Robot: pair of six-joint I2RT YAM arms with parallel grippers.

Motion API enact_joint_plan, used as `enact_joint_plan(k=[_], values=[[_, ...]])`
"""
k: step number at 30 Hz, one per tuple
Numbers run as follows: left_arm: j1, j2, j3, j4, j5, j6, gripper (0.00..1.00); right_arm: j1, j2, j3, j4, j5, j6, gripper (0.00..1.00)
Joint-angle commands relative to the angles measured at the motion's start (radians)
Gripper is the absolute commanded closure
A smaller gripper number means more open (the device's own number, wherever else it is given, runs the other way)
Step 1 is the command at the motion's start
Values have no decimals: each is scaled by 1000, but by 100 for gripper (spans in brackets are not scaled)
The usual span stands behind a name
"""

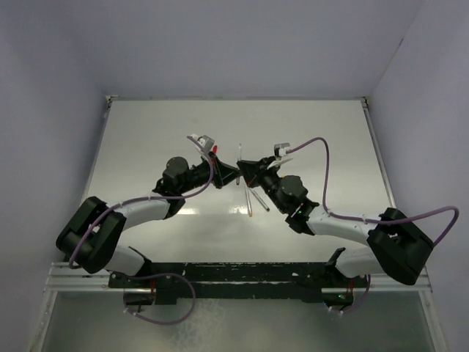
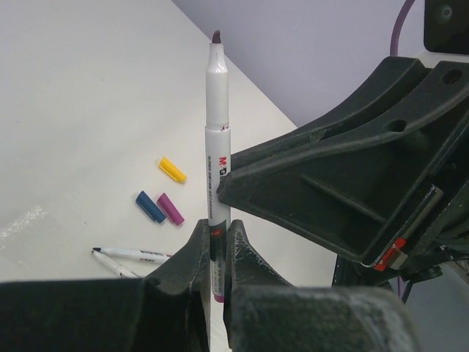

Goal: Insert the pens into the pen caps

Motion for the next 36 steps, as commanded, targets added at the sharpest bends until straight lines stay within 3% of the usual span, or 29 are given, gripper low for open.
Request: enact_joint_plan(k=[1, 6, 11, 15, 17, 23, 25, 27, 28, 36], values=[[-3, -58, 39, -61, -68, 67, 100, 5, -92, 23, -28, 21, -77, 88], [-3, -55, 44, -162, -124, 86, 100, 5, -200, 28, -73, 94, -162, 76], [-3, -54, 48, -223, -148, 114, 100, -42, -285, 1, -123, 126, -185, 37], [-2, -55, 76, -317, -165, 153, 100, -139, -338, -15, -224, 108, -104, 6], [-2, -58, 88, -362, -174, 174, 100, -188, -357, -35, -246, 71, -70, 0], [-4, -76, 103, -457, -185, 239, 100, -222, -344, -7, -431, 117, -62, 10], [-5, -76, 109, -491, -188, 260, 100, -222, -321, 13, -522, 148, -56, 27], [-5, -76, 113, -521, -191, 275, 100, -222, -299, 21, -577, 160, -41, 55], [-5, -75, 114, -531, -191, 281, 100, -222, -289, 20, -592, 161, -30, 63], [-38, -69, 134, -602, -192, 325, 100, -222, -180, 20, -677, 100, 54, 67]])
